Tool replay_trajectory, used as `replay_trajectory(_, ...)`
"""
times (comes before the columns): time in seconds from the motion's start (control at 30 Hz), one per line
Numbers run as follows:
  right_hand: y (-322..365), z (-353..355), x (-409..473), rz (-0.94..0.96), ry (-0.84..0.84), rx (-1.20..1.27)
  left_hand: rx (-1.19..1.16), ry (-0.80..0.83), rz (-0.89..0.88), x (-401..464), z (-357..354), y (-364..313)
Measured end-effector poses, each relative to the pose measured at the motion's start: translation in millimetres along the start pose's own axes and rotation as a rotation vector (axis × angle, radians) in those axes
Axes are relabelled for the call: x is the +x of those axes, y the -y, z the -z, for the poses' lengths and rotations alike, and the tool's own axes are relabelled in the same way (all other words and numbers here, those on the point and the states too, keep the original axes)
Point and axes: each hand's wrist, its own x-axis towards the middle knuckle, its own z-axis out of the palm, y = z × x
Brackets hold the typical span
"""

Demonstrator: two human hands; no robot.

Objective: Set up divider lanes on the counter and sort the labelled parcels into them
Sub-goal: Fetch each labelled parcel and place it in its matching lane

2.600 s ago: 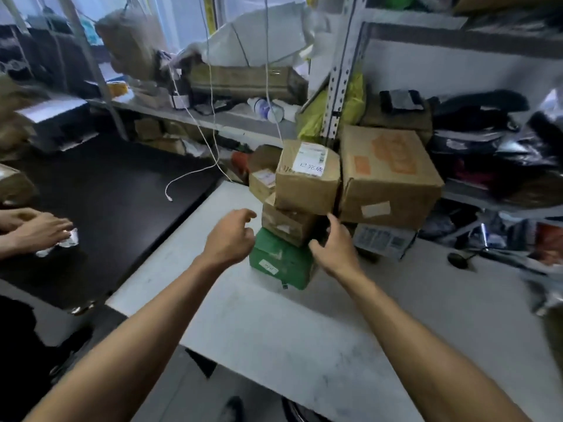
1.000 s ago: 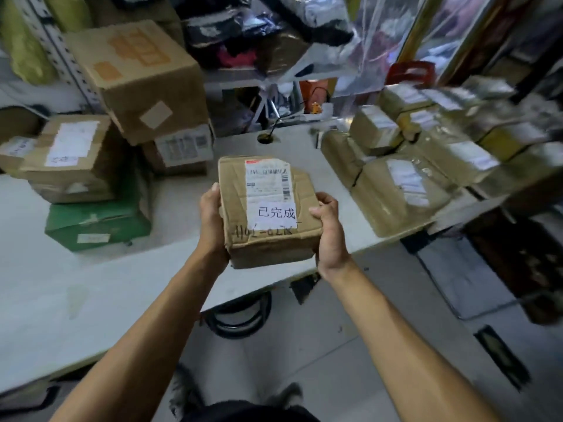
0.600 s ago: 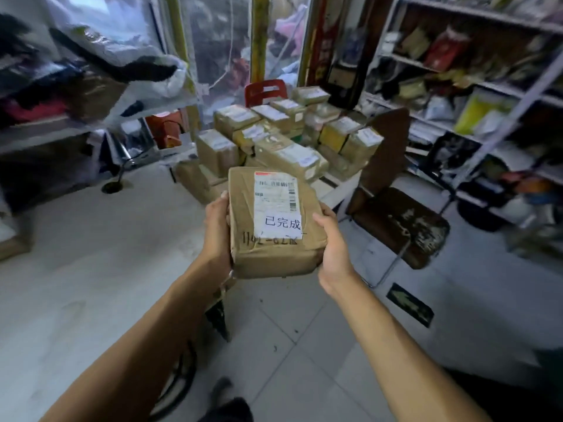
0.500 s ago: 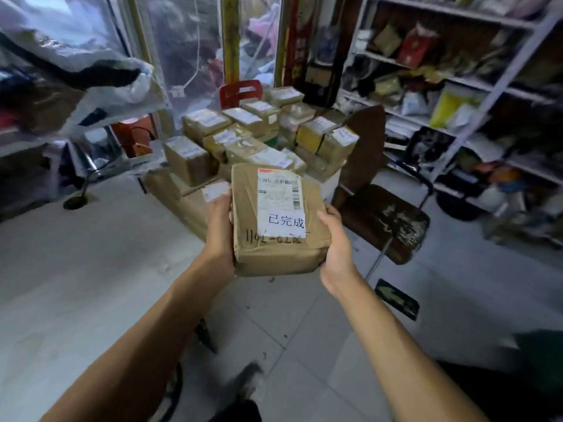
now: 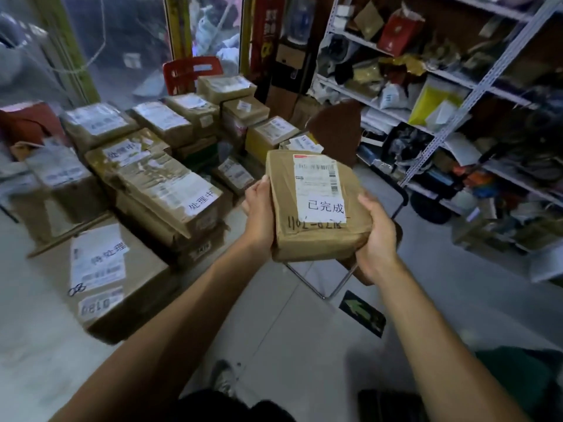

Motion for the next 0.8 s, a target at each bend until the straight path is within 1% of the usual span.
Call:
replay_trajectory(0.07,-2.5,6.2,28.5,-0.024,0.012,-0.030,0.009,-0.051,0.011,11.2,-10.7,-1.1)
replay_trajectory(0.17,-13.3,8.5,75.9,-0.099,0.046,-0.077,0.004,-0.138,0.020,59.4,-4.3,19.8)
replay_trajectory(0.27,-25.1,1.8,126.3,-0.129,0.143,-0.138,-0.011,-0.228,0.063,59.6,-20.4,-8.7)
replay_trajectory(0.37,-34.5,-9.8,176.2,-0.144,0.278,-0.166,-0.040,-0.285,0.036,71.5,-34.5,-33.1)
replay_trajectory(0.47,-41.2,-27.5,213.3,-0.136,0.416,-0.213,-0.062,-0.382,0.000,89.0,-34.3,-52.9)
replay_trajectory(0.6,-42.2,-63.2,254.2,-0.106,0.663,-0.301,-0.036,-0.560,0.026,109.5,-15.6,-83.7)
replay_trajectory(0.73,-50.6,-102.1,280.0,-0.110,0.794,-0.351,-0.049,-0.713,0.047,124.0,1.5,-101.8)
replay_trajectory(0.8,-63.2,-115.8,292.5,-0.146,0.836,-0.364,-0.023,-0.737,0.043,130.2,4.2,-105.3)
